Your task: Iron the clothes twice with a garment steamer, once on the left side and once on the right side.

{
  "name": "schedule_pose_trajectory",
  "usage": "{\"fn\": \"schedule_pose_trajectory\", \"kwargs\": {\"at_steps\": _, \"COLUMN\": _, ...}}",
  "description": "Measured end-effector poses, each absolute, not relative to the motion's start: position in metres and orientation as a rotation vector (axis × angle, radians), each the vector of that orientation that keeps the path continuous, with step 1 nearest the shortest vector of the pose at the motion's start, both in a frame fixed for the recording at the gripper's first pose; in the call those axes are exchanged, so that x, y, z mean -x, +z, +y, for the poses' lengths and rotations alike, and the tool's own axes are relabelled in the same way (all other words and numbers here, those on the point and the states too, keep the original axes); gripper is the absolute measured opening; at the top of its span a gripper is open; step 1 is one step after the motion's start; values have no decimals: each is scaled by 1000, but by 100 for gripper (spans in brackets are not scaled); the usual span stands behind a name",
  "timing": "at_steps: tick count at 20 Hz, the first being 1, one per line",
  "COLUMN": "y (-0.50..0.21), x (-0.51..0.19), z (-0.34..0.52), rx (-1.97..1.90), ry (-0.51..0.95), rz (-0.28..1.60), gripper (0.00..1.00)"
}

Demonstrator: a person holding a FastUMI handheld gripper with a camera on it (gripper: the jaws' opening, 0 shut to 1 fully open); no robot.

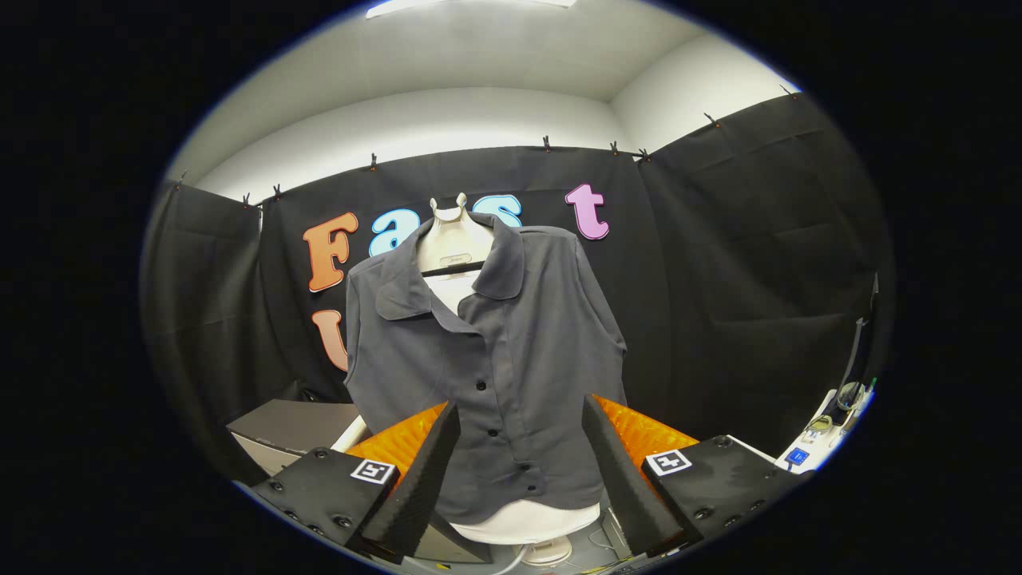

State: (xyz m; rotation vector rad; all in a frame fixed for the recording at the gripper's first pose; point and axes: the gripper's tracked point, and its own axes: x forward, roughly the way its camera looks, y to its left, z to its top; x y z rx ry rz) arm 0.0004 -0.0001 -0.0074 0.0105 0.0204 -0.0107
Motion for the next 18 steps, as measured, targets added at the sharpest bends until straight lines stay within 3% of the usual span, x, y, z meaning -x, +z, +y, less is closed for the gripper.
{"fn": "schedule_pose_trajectory", "kwargs": {"at_steps": 18, "y": -8, "x": 2, "z": 57, "rx": 25, "ry": 40, "rz": 27, "gripper": 98}}
